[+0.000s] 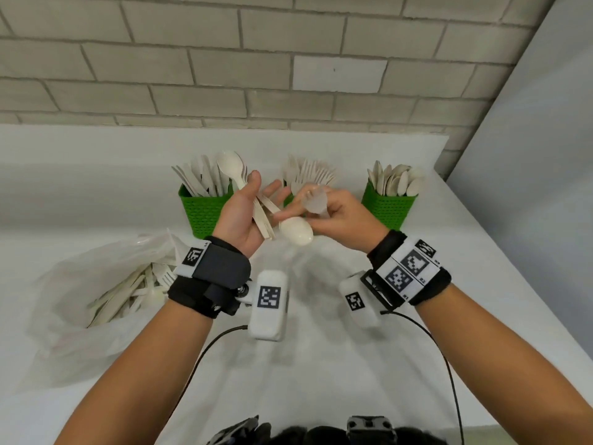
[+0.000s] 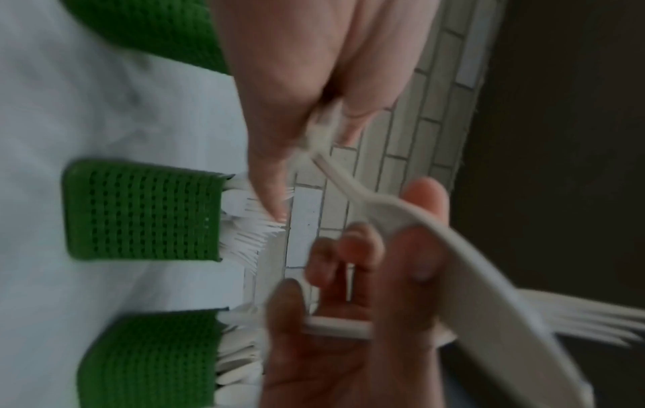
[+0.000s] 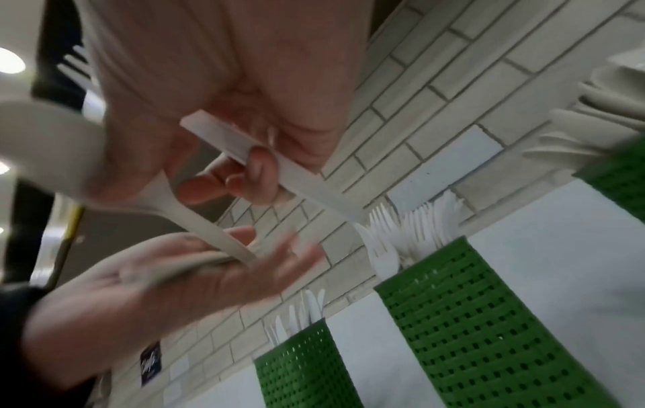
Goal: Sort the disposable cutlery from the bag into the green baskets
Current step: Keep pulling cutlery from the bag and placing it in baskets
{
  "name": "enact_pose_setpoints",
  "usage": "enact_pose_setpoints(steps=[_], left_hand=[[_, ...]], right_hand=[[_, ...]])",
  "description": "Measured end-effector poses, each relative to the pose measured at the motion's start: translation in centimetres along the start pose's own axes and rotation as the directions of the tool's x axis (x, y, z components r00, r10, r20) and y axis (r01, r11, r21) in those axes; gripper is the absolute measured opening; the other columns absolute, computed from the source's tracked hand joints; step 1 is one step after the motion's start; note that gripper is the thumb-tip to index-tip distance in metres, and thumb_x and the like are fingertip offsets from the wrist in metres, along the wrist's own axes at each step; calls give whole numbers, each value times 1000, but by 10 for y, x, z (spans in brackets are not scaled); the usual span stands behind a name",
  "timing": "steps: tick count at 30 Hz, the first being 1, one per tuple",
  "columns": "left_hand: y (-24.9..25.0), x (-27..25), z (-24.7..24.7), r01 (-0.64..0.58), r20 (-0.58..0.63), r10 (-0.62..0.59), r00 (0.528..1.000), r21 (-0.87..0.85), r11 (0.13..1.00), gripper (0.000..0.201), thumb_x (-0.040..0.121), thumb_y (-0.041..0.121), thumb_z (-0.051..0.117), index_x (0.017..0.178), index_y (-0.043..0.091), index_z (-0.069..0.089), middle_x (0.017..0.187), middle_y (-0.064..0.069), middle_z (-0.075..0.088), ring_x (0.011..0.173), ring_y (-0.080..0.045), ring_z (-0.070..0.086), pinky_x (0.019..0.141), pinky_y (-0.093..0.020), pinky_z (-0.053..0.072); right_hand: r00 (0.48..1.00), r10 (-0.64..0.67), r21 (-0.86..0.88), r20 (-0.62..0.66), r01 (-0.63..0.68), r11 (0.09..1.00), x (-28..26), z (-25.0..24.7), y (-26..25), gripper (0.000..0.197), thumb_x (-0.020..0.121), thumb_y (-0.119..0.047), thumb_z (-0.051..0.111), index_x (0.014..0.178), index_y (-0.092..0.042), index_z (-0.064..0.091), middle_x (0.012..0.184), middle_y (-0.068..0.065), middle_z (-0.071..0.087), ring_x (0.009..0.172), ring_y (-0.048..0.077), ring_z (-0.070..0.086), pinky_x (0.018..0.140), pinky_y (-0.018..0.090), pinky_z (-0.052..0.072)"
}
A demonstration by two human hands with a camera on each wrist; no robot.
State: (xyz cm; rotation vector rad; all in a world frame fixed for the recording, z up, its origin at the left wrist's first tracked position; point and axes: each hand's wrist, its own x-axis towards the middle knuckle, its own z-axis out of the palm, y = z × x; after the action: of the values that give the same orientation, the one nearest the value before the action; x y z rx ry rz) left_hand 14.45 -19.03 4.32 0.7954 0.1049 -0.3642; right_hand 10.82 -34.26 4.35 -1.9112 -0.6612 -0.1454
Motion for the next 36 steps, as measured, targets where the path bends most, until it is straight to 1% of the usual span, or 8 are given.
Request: enact_pose_setpoints(steps=[4, 7, 11, 18, 22, 26, 29, 36], left_hand=[[-8, -9, 1, -118, 198, 11, 980, 540, 833, 31, 99, 30, 39, 125, 22, 54, 128, 9, 54, 121, -6, 50, 86, -26, 47], [-21, -16, 10, -112, 319, -159, 934, 686, 719, 27, 99, 31, 37, 110, 20, 58, 105, 3, 66, 93, -6, 66, 82, -30, 52], [-38, -11, 21, 24, 242, -210, 947, 601, 799, 16, 100, 22, 39, 99, 15, 54, 67, 1, 40, 46, -7, 43, 45, -19, 43], [-49, -5, 27, 40, 194, -154, 969, 492, 870, 16, 99, 19, 40, 99, 15, 55, 60, 5, 37, 43, -5, 31, 40, -15, 28], [-47, -3, 24, 0, 121, -52, 991, 392, 920, 16, 99, 19, 40, 97, 16, 56, 60, 5, 37, 42, -4, 31, 39, -15, 28], [-37, -5, 13, -69, 40, 59, 997, 317, 946, 16, 100, 19, 38, 99, 16, 54, 57, 6, 37, 41, -4, 31, 38, -15, 29], [-30, -9, 3, -111, -2, 118, 993, 311, 944, 17, 100, 19, 38, 97, 17, 54, 57, 7, 37, 40, -4, 31, 38, -15, 29], [-20, -13, -14, -138, -66, 165, 984, 299, 944, 17, 100, 19, 38, 94, 18, 54, 55, 7, 37, 40, -4, 30, 39, -14, 27]], right_hand=[[926, 241, 203, -290, -186, 961, -1, -16, -3, 18, 85, -7, 65, 94, 9, 66, 61, -10, 60, 53, 1, 51, 49, 10, 37], [855, 388, 243, -343, -318, 916, -3, -18, 2, 16, 88, -14, 64, 76, -4, 58, 61, 3, 56, 47, 6, 48, 40, 12, 33], [817, 474, 363, -327, -354, 862, -12, -35, 11, 11, 92, -26, 58, 96, -17, 53, 68, 2, 52, 55, 11, 45, 44, 18, 33], [582, 489, 561, -650, -66, 825, -1, -130, 31, 24, 100, -14, 38, 86, -13, 57, 76, -1, 51, 70, 9, 48, 68, 22, 38], [690, 446, 719, -569, 154, 678, 18, -130, 34, 23, 98, 3, 34, 119, -3, 44, 80, 9, 53, 75, 15, 53, 75, 22, 49], [814, 339, 612, -471, 25, 791, 47, -87, 41, 63, 94, 12, 38, 143, -17, 11, 99, 16, 59, 91, 23, 60, 87, 27, 51], [806, 307, 531, -507, 11, 847, 70, -71, 49, 88, 84, 14, 54, 146, -25, 4, 129, 28, 47, 101, 24, 59, 77, 22, 53], [811, 321, 312, -489, -181, 933, 81, -46, 78, 54, 83, 16, 52, 117, -20, 31, 84, 7, 56, 84, 11, 59, 76, 17, 48]])
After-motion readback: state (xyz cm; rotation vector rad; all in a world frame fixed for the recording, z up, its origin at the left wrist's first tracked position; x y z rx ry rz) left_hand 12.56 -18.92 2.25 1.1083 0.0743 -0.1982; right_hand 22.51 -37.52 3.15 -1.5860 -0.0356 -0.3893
